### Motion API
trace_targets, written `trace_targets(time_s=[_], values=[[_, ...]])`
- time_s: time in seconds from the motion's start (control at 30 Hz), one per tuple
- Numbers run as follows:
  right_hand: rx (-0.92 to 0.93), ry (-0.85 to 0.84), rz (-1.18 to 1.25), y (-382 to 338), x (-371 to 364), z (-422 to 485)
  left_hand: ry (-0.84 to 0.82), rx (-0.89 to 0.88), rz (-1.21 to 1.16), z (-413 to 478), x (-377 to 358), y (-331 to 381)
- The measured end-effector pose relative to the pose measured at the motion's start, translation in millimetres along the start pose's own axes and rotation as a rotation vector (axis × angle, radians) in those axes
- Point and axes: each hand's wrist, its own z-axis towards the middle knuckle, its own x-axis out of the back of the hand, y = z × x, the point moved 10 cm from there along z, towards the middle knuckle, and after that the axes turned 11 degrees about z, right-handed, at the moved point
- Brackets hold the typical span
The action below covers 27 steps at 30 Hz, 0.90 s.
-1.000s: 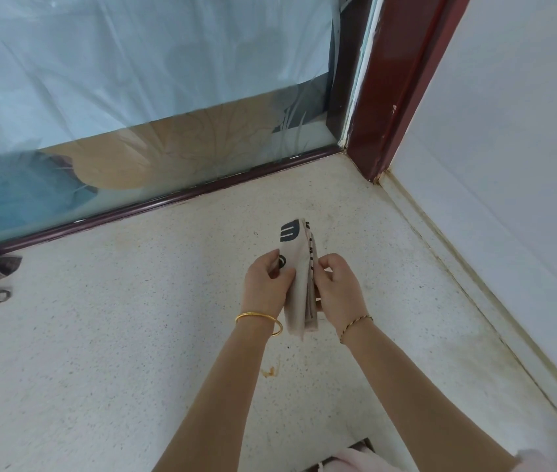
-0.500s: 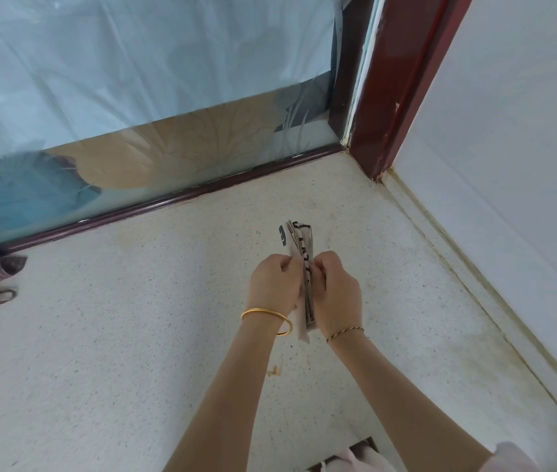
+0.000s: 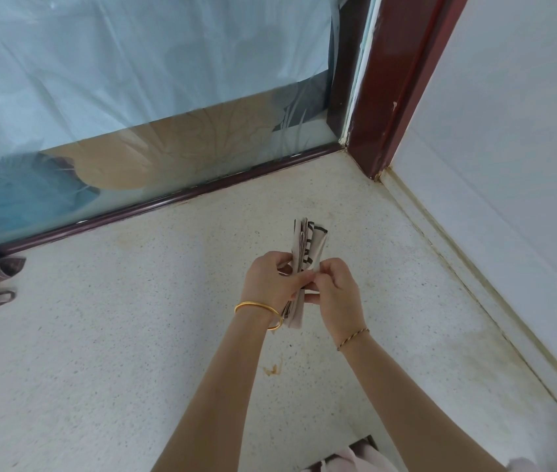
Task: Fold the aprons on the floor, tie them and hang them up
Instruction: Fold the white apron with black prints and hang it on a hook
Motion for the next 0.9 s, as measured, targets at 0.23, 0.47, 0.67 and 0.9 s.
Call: trace_targets(time_s=[0.23, 0.47, 0.67, 0.9], values=[[-0.195, -0.002, 0.301, 3, 0, -2, -0.044, -0.085, 0.276, 4, -9, 6], [-0.197, -0.077, 0.315, -1, -5, -3, 0.075, -0.039, 0.349, 5, 3, 4], [-0.130, -0.112, 0.124, 0, -1, 2, 0.105, 0.139, -0.017, 6, 12, -23], [0.055, -0.059, -0.365, 0, 9, 7, 0.055, 0.230, -0.218, 6, 9, -35]])
